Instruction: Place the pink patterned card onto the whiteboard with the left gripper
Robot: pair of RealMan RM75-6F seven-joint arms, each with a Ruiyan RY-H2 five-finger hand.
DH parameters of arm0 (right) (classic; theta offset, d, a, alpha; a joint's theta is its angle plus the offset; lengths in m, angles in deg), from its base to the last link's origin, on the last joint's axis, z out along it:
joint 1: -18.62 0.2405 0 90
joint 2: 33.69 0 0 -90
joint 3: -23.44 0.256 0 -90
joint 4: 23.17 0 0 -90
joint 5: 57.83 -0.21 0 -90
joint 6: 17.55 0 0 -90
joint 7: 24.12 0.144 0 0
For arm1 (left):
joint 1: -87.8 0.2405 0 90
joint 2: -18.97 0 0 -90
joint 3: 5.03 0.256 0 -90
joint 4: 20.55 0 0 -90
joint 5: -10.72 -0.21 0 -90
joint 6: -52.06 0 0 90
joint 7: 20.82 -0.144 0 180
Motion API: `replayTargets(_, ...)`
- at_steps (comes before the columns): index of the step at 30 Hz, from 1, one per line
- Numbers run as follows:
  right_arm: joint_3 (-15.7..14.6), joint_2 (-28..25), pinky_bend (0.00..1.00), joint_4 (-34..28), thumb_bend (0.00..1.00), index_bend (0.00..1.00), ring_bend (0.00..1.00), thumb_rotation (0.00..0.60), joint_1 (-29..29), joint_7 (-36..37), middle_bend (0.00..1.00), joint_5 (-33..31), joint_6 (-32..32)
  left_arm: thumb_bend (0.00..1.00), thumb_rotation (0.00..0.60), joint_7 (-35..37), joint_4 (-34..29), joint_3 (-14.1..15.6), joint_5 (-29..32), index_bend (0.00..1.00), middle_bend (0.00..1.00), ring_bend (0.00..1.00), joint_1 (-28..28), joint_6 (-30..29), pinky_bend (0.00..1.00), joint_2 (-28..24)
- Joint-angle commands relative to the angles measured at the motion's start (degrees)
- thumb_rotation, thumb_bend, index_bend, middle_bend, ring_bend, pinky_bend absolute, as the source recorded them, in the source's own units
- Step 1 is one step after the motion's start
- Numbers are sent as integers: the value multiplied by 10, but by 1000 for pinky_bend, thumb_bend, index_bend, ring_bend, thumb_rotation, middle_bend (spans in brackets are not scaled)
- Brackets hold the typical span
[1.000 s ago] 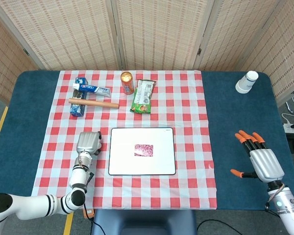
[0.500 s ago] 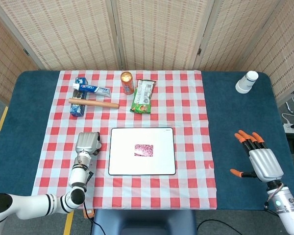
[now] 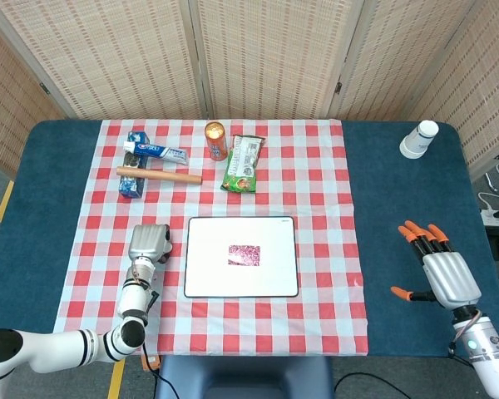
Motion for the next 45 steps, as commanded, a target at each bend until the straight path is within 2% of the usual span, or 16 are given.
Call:
replayTargets(1,0,0,0,0,0,0,0,457,0,0,0,-1,1,280,600,-1,3,1,2,443,991,1000,0,3,1000,2)
replayTargets(14,1,0,0,0,0,0,0,457,2,-1,0,-3,3,282,600,3,23,-1,-2,465,993,1000,-1,14,1000,11)
replayTargets(45,-1,0,0,1,0,0,0,457,2,0,0,1,2,305,600,-5,13,-9,3,556,1000,1000,-5,12,1000,0)
